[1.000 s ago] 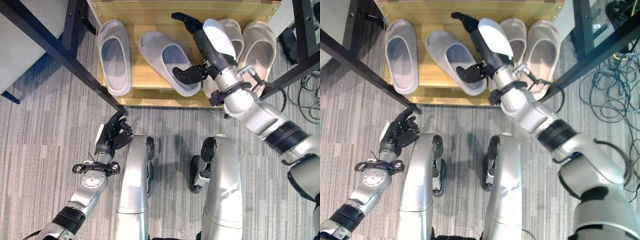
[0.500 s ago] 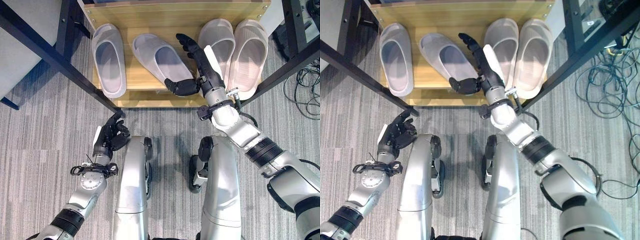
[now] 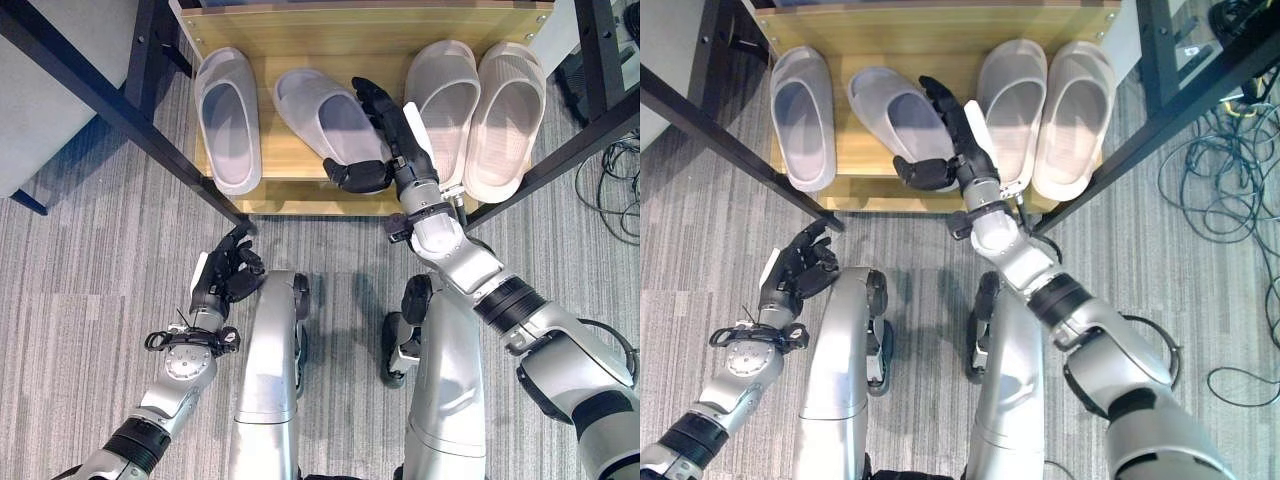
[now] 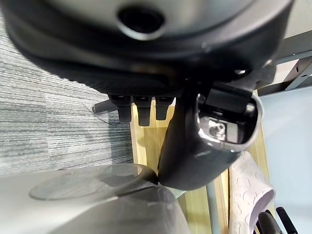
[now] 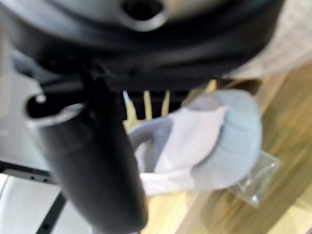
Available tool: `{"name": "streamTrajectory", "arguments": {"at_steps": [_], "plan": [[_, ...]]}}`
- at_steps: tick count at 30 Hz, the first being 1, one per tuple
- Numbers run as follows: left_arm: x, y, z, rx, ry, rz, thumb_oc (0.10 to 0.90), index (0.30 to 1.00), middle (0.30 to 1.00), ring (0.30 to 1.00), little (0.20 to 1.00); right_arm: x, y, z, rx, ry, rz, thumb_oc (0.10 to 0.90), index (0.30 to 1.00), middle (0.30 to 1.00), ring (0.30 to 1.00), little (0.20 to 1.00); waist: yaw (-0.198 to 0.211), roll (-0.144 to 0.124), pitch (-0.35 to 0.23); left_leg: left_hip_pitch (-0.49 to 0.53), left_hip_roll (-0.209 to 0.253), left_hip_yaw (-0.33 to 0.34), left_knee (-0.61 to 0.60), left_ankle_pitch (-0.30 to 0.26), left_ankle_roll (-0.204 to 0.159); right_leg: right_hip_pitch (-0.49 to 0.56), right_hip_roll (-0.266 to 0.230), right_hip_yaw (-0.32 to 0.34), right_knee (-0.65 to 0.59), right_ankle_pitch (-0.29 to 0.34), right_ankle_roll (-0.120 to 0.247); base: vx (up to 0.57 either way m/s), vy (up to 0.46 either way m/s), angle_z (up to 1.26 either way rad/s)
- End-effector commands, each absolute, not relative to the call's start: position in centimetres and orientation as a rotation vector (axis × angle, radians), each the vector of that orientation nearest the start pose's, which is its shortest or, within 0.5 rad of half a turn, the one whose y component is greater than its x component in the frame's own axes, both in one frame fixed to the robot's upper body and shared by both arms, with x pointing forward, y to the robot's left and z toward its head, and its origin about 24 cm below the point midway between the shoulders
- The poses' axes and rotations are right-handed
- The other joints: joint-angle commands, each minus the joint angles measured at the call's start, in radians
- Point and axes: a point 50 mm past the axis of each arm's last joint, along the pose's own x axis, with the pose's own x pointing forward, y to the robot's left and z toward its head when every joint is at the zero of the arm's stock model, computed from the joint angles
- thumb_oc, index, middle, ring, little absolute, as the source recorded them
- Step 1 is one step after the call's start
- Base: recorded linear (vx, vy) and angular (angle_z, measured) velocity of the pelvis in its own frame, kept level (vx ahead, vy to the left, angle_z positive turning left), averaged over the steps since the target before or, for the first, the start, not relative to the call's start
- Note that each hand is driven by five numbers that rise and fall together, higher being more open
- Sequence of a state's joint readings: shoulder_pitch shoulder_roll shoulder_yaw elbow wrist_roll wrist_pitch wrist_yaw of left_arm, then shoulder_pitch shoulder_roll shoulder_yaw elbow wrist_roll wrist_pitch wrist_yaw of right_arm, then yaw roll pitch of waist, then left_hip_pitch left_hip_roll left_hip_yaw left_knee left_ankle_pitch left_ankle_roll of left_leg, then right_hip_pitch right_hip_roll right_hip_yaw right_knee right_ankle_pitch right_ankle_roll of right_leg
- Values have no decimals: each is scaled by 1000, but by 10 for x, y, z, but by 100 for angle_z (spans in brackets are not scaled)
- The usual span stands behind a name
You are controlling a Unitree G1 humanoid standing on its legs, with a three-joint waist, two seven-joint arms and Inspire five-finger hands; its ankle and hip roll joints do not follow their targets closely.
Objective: Arrange the slippers neatly on the shoe rack.
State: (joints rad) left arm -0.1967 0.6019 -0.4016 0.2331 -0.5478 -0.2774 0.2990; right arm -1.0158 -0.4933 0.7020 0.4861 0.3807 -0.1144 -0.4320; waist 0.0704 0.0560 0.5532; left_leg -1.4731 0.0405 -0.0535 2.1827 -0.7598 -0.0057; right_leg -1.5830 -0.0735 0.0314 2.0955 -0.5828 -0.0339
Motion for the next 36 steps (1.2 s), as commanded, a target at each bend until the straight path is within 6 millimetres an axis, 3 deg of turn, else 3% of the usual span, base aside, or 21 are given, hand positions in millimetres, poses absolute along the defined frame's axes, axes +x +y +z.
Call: {"name": "streamTrajectory", "arguments": {"at_steps": [1,10,22,28,36], "plan": [[261,178,36,110,-23,-84,800,900,900,900,900,364,-55,274,-235,-714,173,800,900,900,900,900,55,-1,-33,-97,-61,-4,-118,109,-18,13,-73,19,60,-62,-68,0,0,0],[267,170,39,97,-43,-80,800,900,900,900,900,365,-26,265,-157,-667,169,800,900,900,900,900,65,0,-33,-97,-66,-5,-124,109,-19,13,-71,14,55,-58,-69,0,0,0],[267,164,37,87,-47,-91,800,900,900,900,900,363,-7,263,-128,-657,161,800,900,900,900,900,75,6,-33,-97,-69,-9,-121,104,-20,13,-68,14,51,-56,-67,0,0,0],[265,166,35,85,-37,-82,800,900,900,900,900,357,-17,273,-117,-721,154,800,900,900,900,900,69,0,-33,-97,-66,-8,-113,102,-18,13,-67,15,56,-58,-67,0,0,0],[259,167,28,86,-5,-84,800,900,900,900,900,348,-53,286,-168,-837,92,800,900,900,900,900,50,-12,-33,-97,-61,-12,-102,103,-19,13,-65,15,61,-62,-66,0,0,0]]}}
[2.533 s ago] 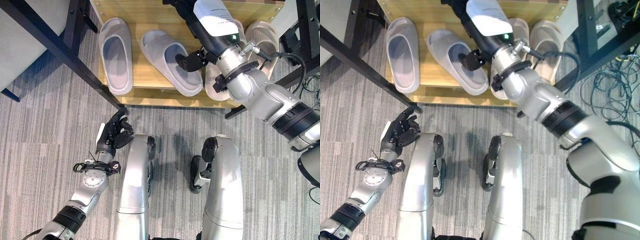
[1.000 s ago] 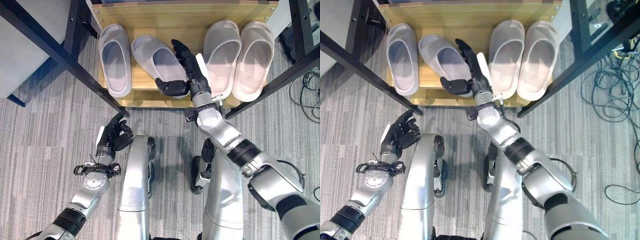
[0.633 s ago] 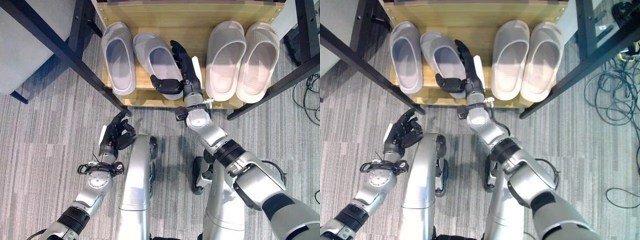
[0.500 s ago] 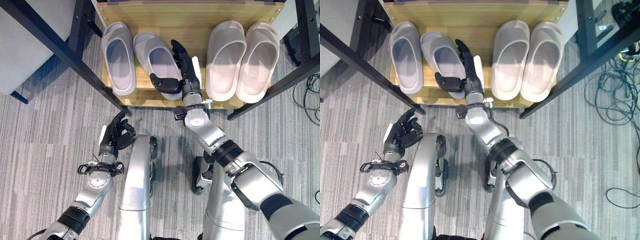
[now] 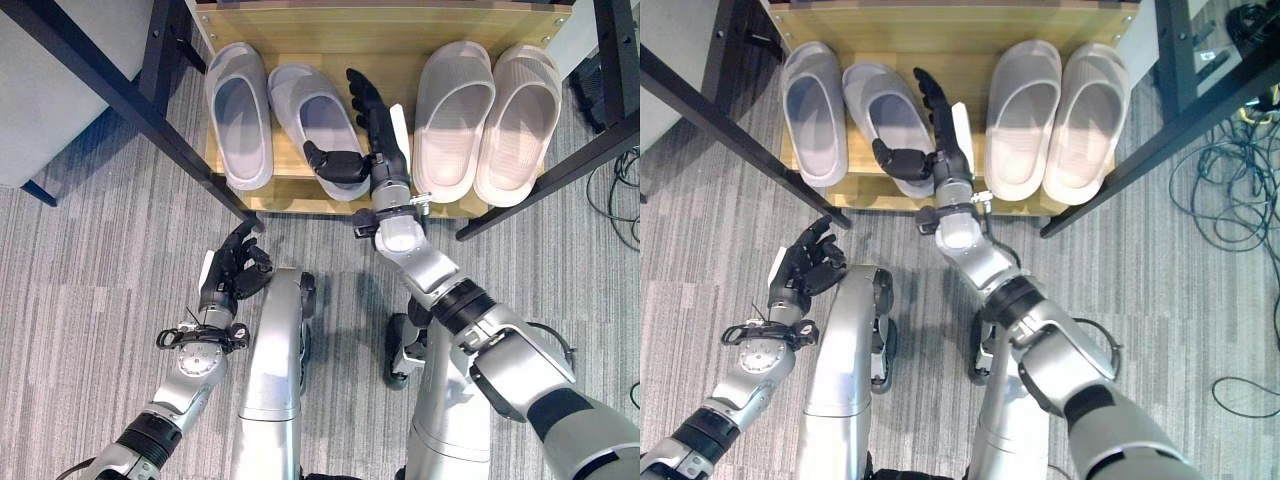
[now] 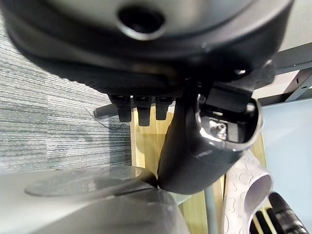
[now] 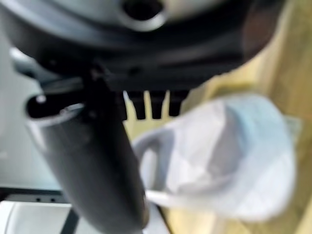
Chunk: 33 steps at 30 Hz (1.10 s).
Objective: Arrange the slippers neatly on the shoe rack.
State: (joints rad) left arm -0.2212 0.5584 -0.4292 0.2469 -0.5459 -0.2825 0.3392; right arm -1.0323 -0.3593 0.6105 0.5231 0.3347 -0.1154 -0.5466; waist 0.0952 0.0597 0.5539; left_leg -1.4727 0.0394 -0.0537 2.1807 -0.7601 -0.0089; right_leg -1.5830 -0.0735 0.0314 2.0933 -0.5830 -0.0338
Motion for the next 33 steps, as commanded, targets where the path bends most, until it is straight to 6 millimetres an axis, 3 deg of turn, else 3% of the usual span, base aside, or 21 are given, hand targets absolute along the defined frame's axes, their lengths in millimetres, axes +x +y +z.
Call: {"name": "streamTrajectory", "arguments": {"at_steps": [1,5,18,25,33], "plan": [[258,167,27,86,-3,-85,800,900,900,900,900,347,-55,286,-171,-841,89,800,900,900,900,900,24,-15,-34,-97,-60,-12,-100,104,-16,13,-64,15,63,-63,-66,0,0,0],[258,169,28,79,-3,-80,800,900,900,900,900,342,-65,284,-158,-852,96,800,900,900,900,900,17,-17,-34,-97,-61,-12,-97,106,-16,13,-65,12,62,-63,-66,0,0,0],[258,174,31,76,-6,-58,800,900,900,900,900,343,-69,260,-27,-715,191,800,900,900,900,900,13,-23,-34,-97,-58,-16,-111,120,-22,13,-71,10,57,-53,-66,-11,3,-1],[259,173,35,82,-18,-62,800,900,900,900,900,343,-59,251,4,-658,251,800,900,900,900,900,16,-25,-34,-97,-58,-17,-123,129,-26,13,-71,5,50,-48,-69,0,0,0],[263,171,40,79,-39,-62,800,900,900,900,900,342,-34,247,27,-620,325,800,900,900,900,900,25,-18,-34,-97,-60,-19,-139,138,-30,13,-72,3,42,-40,-68,0,0,0]]}}
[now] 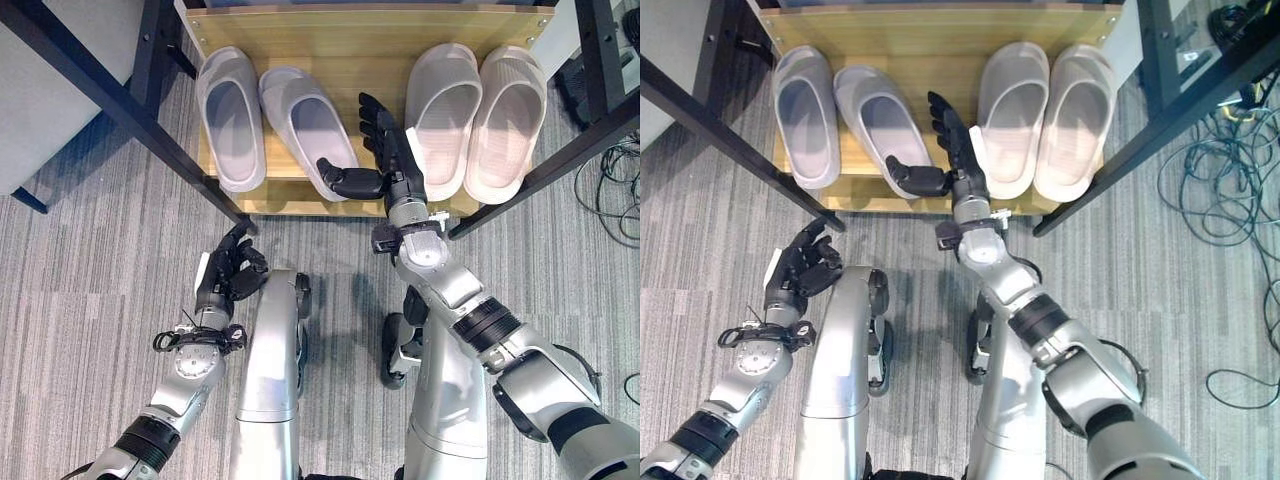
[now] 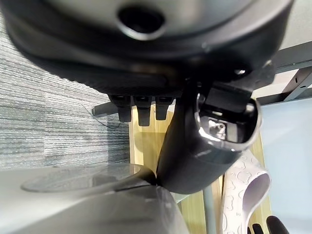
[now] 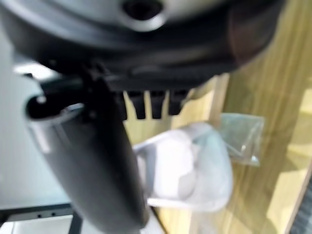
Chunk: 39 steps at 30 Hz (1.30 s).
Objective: Arrange the slippers neatly on the shoe rack.
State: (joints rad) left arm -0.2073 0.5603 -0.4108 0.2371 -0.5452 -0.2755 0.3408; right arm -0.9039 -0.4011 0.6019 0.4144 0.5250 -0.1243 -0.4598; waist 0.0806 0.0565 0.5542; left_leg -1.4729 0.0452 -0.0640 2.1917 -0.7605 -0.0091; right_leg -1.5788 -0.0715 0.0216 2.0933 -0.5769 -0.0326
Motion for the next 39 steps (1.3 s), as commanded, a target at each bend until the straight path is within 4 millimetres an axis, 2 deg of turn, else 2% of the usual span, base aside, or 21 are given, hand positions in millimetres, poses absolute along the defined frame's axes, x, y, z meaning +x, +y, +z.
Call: {"name": "streamTrajectory", "arguments": {"at_steps": [1,11,22,33,39], "plan": [[263,171,40,79,-39,-61,800,900,900,900,900,342,-34,247,28,-620,326,800,900,900,900,900,39,-16,-34,-97,-66,-9,-151,139,-29,9,-74,13,41,-46,-69,0,0,0],[268,163,46,63,-67,-74,800,900,900,900,900,338,3,241,129,-551,395,800,900,900,900,900,53,-4,-34,-97,-75,-12,-167,148,-33,9,-75,11,34,-43,-71,-3,-11,0],[269,159,47,57,-77,-86,800,900,900,900,900,341,17,241,118,-540,376,800,900,900,900,900,63,4,-34,-97,-82,-16,-178,151,-33,9,-78,13,28,-43,-71,0,0,0],[266,162,44,54,-68,-85,800,900,900,900,900,339,-7,266,-69,-728,299,800,900,900,900,900,56,-4,-34,-97,-78,-23,-170,148,-31,9,-82,6,27,-49,-71,0,0,0],[261,171,40,61,-49,-60,800,900,900,900,900,327,-36,282,-151,-862,295,800,900,900,900,900,37,-15,-34,-97,-69,-18,-159,148,-30,9,-80,4,29,-51,-69,0,0,0]]}}
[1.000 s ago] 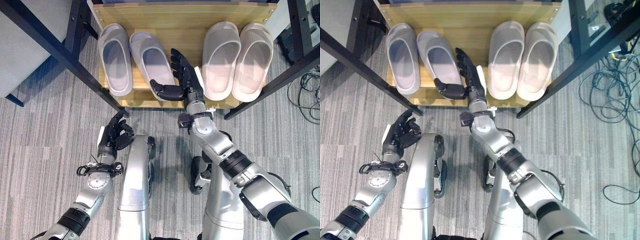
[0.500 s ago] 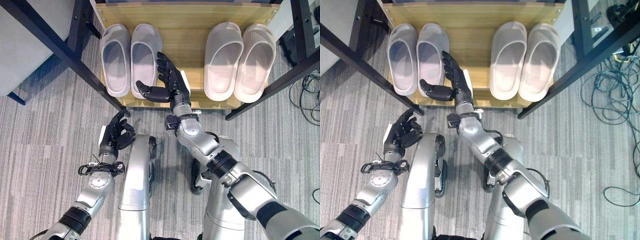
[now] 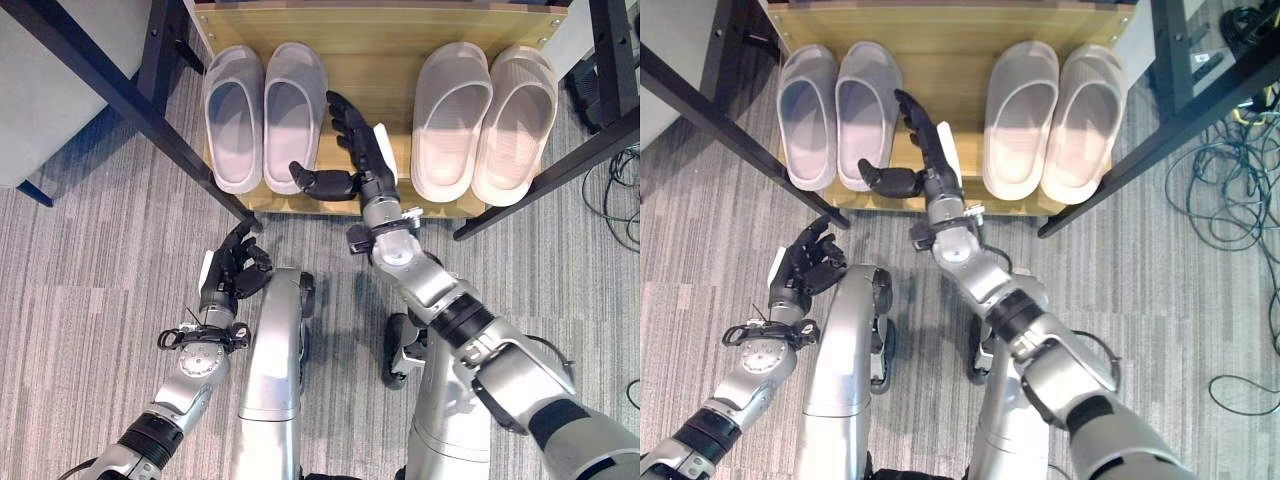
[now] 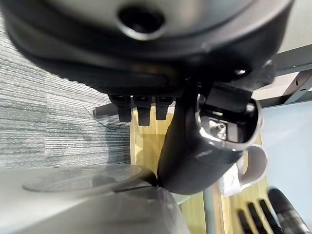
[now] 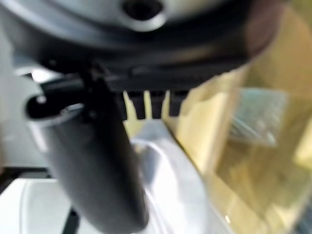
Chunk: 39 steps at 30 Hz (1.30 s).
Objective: Arrange the slippers neatly on the shoe rack.
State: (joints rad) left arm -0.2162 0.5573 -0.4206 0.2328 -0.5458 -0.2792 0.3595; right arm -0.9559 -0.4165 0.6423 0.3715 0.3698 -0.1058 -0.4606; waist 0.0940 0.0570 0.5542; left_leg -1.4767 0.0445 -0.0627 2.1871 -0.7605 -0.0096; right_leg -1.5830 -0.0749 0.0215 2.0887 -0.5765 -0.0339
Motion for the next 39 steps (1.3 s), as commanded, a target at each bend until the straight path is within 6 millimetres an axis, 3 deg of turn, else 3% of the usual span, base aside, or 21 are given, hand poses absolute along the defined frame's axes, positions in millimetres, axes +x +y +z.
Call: {"name": "streamTrajectory", "arguments": {"at_steps": [1,9,11,13,24,32,39], "plan": [[261,171,40,61,-48,-60,800,900,900,900,900,327,-36,282,-152,-862,294,800,900,900,900,900,24,-15,-34,-93,-69,-20,-155,148,-29,13,-77,4,34,-52,-67,0,0,0],[253,182,38,65,-38,-45,800,900,900,900,900,302,-69,289,-155,-974,316,800,900,900,900,900,3,-28,-34,-93,-63,-16,-153,154,-28,13,-80,7,38,-55,-66,-4,1,0],[248,190,40,67,-45,-28,800,900,900,900,900,283,-85,289,-168,-1022,376,800,900,900,900,900,-10,-34,-34,-93,-60,-16,-157,157,-27,13,-80,11,36,-57,-65,-41,7,-2],[246,193,41,70,-45,-26,800,900,900,900,900,279,-90,288,-180,-1028,391,800,900,900,900,900,-12,-35,-34,-93,-58,-17,-158,159,-27,13,-80,13,38,-57,-63,0,0,0],[226,214,44,79,-51,-16,800,900,900,900,900,232,-150,303,-487,-1115,468,800,900,900,900,900,-41,-49,-34,-93,-41,-19,-159,167,-37,13,-101,23,45,-68,-50,-2,0,0],[222,214,47,78,-74,-28,800,900,900,900,900,224,-183,299,-613,-1075,359,800,900,900,900,900,-59,-48,-34,-93,-31,-28,-155,167,-37,13,-102,27,45,-73,-40,-6,12,0],[220,219,53,71,-106,-19,800,900,900,900,900,224,-212,278,-703,-935,275,800,900,900,900,900,-75,-55,-34,-93,-30,-20,-162,171,-38,13,-102,29,39,-78,-36,-9,10,-2]]}}
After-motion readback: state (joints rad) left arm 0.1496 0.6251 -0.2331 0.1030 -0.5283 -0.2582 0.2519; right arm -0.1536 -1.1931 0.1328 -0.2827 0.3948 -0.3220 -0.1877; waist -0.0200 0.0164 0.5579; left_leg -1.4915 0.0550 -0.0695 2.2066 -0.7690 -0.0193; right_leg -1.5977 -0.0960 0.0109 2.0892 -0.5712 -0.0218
